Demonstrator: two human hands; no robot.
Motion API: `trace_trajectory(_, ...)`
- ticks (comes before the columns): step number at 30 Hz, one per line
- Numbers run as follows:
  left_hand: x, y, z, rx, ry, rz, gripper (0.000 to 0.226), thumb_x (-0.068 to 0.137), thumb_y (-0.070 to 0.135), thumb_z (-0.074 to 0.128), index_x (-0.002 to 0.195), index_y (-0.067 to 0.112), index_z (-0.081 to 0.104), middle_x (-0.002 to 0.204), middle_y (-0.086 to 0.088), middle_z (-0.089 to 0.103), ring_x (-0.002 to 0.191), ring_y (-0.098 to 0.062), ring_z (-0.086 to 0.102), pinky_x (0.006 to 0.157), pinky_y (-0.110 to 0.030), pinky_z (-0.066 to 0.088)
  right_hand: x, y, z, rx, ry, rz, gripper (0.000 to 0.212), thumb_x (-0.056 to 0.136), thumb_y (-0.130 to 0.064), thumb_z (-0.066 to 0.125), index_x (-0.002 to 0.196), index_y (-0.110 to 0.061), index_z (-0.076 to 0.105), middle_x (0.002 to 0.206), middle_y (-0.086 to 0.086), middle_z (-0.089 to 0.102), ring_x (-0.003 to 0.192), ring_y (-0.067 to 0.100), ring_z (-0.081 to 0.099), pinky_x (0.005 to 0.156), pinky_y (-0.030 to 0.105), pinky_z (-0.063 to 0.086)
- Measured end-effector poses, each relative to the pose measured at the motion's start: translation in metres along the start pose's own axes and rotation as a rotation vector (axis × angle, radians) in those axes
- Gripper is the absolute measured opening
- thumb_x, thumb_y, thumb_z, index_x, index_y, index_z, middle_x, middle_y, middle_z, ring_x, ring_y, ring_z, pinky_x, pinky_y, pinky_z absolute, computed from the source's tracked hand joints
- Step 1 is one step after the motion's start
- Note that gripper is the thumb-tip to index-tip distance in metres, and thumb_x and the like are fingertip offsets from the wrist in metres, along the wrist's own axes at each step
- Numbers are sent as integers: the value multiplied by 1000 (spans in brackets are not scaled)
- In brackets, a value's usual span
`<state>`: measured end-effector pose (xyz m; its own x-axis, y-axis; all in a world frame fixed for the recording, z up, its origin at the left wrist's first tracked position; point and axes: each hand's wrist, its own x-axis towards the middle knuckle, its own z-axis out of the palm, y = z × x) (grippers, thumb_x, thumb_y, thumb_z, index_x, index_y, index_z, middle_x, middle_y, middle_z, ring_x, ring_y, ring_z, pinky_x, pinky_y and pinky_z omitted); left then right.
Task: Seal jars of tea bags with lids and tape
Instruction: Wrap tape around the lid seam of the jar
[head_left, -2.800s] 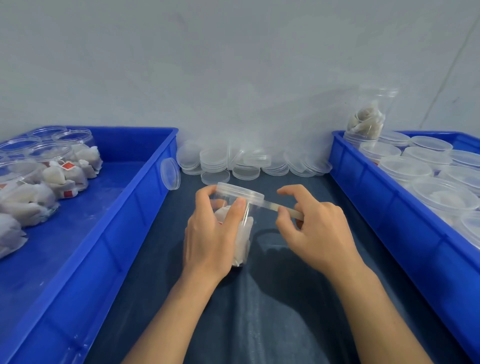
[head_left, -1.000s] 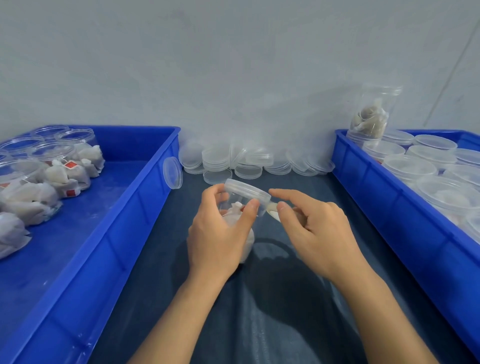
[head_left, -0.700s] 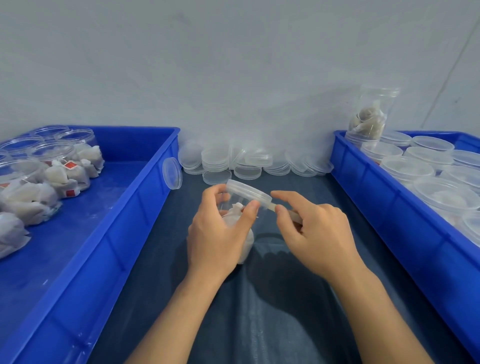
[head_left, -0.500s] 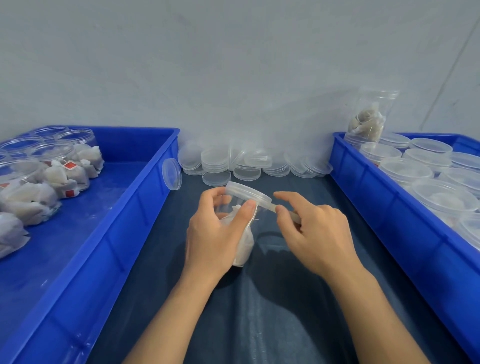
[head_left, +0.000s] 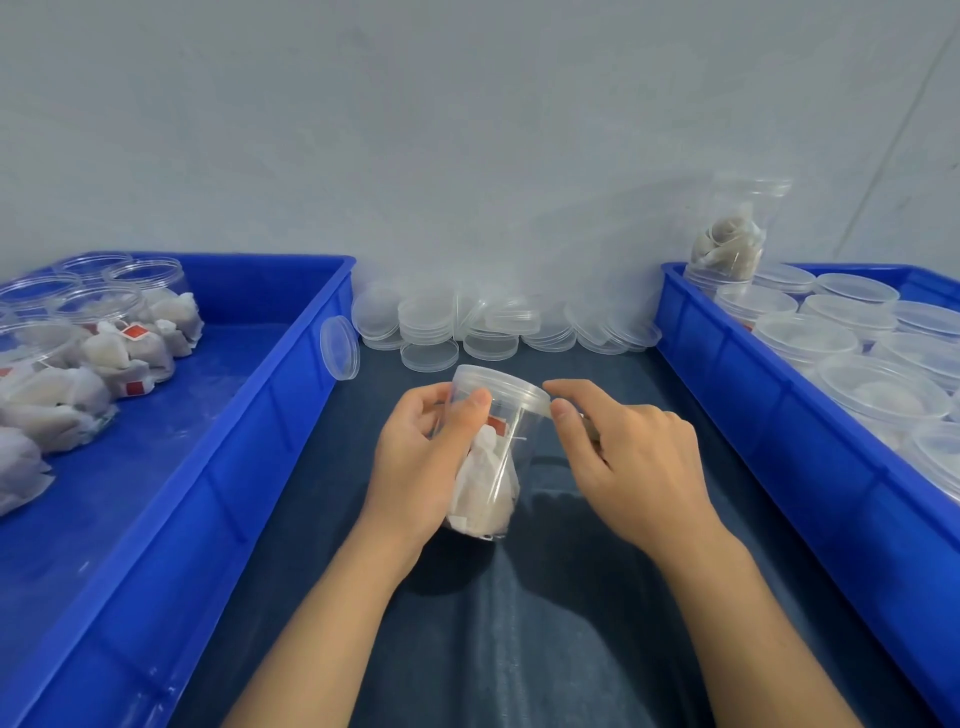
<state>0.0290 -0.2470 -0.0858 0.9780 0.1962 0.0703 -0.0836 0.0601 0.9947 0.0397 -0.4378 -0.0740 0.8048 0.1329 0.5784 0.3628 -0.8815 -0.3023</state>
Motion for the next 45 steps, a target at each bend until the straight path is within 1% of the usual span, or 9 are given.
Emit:
trace_trajectory(9, 1, 0, 0, -71, -69, -27, 55, 84, 55, 70, 121, 14, 67, 100, 0, 82, 85, -11, 79, 64, -21, 59, 0, 1, 5, -26, 49, -44, 46, 104, -57, 25, 123, -43, 63, 52, -6, 54, 55, 26, 55, 54, 33, 40)
trace_trajectory(12, 2, -2, 0, 0, -110, -41, 47, 95, 56, 66, 121, 17, 65, 104, 4, 81, 94, -13, 78, 75, -26, 58, -3, 0, 5, -9, 81, -53, 43, 104, -54, 30, 117, -38, 67, 53, -4, 55, 54, 30, 55, 53, 33, 40)
trace_trajectory(15, 2, -5, -3, 186, -171, 40, 52, 86, 74, 62, 114, 31, 64, 104, 16, 78, 96, -5, 74, 79, -24, 55, -5, -2, 4, 10, 97, -74, 39, 104, -50, 36, 112, -34, 71, 54, -4, 57, 53, 31, 56, 52, 35, 44)
trace_trajectory(19, 2, -4, -7, 387, -130, 123, 49, 76, 85, 58, 106, 46, 64, 109, 17, 74, 105, -2, 69, 94, -37, 54, -7, -11, 1, 26, 152, -123, 31, 102, -45, 46, 106, -31, 73, 53, -6, 58, 50, 28, 57, 47, 35, 46)
trace_trajectory(24, 3, -2, -5, 355, -67, 136, 57, 71, 86, 61, 105, 41, 66, 103, 20, 75, 98, 3, 70, 90, -32, 54, -10, -24, 1, 61, 96, -97, 41, 101, -49, 40, 117, -28, 72, 57, -9, 59, 55, 25, 61, 51, 37, 48)
trace_trajectory(27, 4, -5, -3, 318, -42, 130, 60, 71, 86, 60, 106, 37, 66, 99, 19, 75, 92, 3, 70, 83, -28, 51, -10, -21, -3, 174, 24, -54, 44, 98, -47, 37, 127, -34, 68, 53, -14, 45, 57, 16, 53, 58, 39, 49)
trace_trajectory(32, 11, -6, -6, 196, 34, 80, 54, 81, 78, 60, 88, 25, 65, 76, 22, 68, 73, 4, 63, 77, -28, 43, -10, -14, -6, 325, 76, -8, 34, 97, -48, 51, 120, -35, 72, 56, -12, 49, 55, 16, 50, 61, 40, 50)
trace_trajectory(36, 10, -6, -7, 176, 13, 71, 51, 83, 75, 61, 84, 25, 63, 72, 22, 66, 69, 5, 60, 75, -28, 42, -8, -11, -7, 284, 106, -109, 31, 100, -45, 50, 110, -31, 75, 48, -11, 39, 45, 17, 43, 48, 38, 45)
trace_trajectory(45, 10, -5, -8, 125, -25, 32, 46, 77, 78, 64, 68, 33, 64, 71, 16, 63, 70, -6, 60, 77, -32, 45, -4, 8, -3, 192, 86, -47, 36, 98, -55, 49, 114, -34, 72, 51, -7, 56, 48, 16, 52, 54, 37, 49)
